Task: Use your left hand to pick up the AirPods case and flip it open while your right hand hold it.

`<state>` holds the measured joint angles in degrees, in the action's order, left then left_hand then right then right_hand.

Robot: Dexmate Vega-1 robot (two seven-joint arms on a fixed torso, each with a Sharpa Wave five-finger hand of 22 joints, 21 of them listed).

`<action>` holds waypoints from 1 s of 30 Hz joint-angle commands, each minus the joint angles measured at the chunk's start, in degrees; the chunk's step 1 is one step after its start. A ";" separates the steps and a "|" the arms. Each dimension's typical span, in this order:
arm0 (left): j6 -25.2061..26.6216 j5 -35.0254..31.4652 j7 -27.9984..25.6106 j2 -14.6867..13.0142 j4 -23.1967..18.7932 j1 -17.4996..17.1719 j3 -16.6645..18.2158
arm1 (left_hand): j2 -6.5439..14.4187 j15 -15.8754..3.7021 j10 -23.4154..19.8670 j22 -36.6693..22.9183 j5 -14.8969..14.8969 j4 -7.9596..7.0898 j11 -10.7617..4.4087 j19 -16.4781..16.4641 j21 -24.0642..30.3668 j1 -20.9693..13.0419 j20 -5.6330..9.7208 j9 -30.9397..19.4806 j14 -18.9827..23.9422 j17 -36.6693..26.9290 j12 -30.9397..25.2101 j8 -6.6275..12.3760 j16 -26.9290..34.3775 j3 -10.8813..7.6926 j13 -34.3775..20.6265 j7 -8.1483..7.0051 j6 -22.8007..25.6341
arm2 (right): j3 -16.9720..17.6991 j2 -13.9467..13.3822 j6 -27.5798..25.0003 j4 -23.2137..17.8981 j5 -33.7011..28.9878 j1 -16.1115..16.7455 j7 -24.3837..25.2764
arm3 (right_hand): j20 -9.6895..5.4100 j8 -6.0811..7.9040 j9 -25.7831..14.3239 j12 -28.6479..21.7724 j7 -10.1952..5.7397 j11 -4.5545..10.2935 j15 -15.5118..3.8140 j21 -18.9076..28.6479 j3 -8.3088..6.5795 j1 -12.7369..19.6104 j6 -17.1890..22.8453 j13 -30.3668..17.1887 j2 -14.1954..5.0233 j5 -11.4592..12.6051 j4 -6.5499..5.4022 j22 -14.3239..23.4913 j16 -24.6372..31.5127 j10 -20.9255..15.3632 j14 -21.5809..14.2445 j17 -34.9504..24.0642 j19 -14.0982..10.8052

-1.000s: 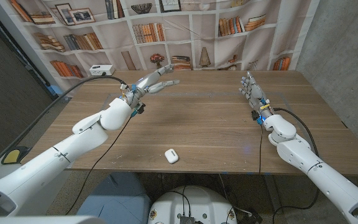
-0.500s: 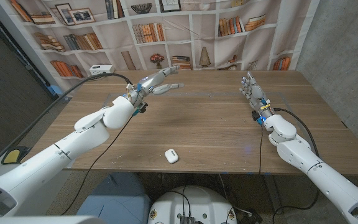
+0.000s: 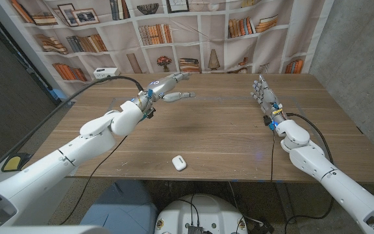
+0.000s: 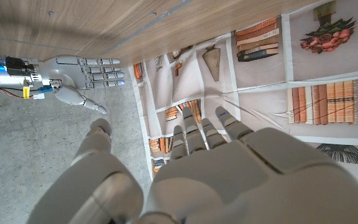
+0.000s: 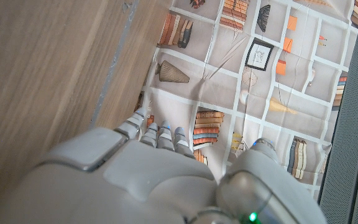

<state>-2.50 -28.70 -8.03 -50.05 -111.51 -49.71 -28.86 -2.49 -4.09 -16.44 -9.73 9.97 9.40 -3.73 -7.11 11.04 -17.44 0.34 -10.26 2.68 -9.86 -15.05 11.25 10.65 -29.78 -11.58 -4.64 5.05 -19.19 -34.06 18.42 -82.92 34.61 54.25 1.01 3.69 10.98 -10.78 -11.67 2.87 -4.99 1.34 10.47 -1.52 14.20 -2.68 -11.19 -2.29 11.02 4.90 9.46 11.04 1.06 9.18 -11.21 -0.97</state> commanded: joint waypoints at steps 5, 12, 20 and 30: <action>-1.45 -5.87 -5.38 0.23 0.23 -1.13 0.10 | -0.25 -0.83 -0.72 -0.12 0.33 -0.10 -0.05 -0.43 0.01 -1.17 2.00 -0.18 -1.44 -0.20 -0.12 0.38 -0.36 0.53 -0.33 0.00 1.17 | 0.19 -0.37 -0.51 -0.16 -0.04 -0.04 0.07 | 0.09 0.30 -0.12 -0.27 0.13 -0.08 -0.25 0.33 -0.15 0.77 0.22 -0.09 -0.20 -0.02 0.39 0.32 0.29 -0.43 0.19 -0.02 0.12; -1.44 -8.12 -6.95 0.08 -0.53 -2.01 0.45 | -0.52 -1.13 0.11 -0.07 0.47 -0.05 -0.25 -0.64 -0.07 -1.98 2.80 -0.20 -1.66 -0.18 0.47 -1.10 -0.28 0.73 -0.33 -0.08 -2.77 | 0.15 -0.08 -0.27 0.45 0.35 -0.16 -0.41 | 0.11 0.32 -0.12 -0.26 0.15 -0.03 -0.28 0.33 -0.18 0.79 0.27 -0.10 -0.23 -0.04 0.44 0.32 0.29 -0.46 0.21 -0.02 0.15; -1.32 -8.75 -6.10 -0.46 -1.91 -2.75 0.95 | -0.61 -1.06 -0.09 -0.07 0.51 -0.04 -0.44 -0.60 -0.11 -2.21 2.67 -0.21 -1.67 -0.18 0.46 -1.02 -0.24 0.80 -0.34 0.07 -3.08 | -0.05 -0.80 -1.27 0.10 -0.25 -0.01 0.00 | 0.13 0.30 -0.12 -0.23 0.15 0.03 -0.31 0.34 -0.18 0.79 0.26 -0.10 -0.22 -0.06 0.48 0.32 0.30 -0.43 0.20 -0.03 0.14; -1.64 -9.32 -4.25 -1.21 -3.00 -2.99 1.14 | -0.81 -0.86 -1.23 -0.06 0.58 -0.03 -0.61 -0.65 -0.14 -2.65 2.07 -0.23 -1.05 -0.18 0.14 -0.69 0.01 0.94 -0.37 0.05 -3.07 | -0.01 -0.74 -1.07 0.11 -0.19 0.29 0.10 | 0.10 0.30 -0.12 -0.30 0.07 0.16 -0.36 0.33 -0.21 0.82 0.26 -0.10 -0.26 -0.08 0.54 0.32 0.26 -0.66 0.32 -0.02 0.19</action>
<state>-3.92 -37.12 -13.91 -50.43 -113.13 -52.25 -28.10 -3.24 -5.00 -16.82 -9.59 10.19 9.17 -4.11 -7.75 11.04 -19.25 2.86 -10.26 1.12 -9.87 -14.81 10.37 10.38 -29.07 -11.88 -4.81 2.13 -19.09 -34.59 17.49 -82.69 34.64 54.21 0.86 3.69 10.99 -10.78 -11.66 2.87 -4.63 1.34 10.47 -1.68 14.49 -2.68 -11.19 -2.59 11.02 5.06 9.46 11.04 0.71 9.18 -11.21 -0.97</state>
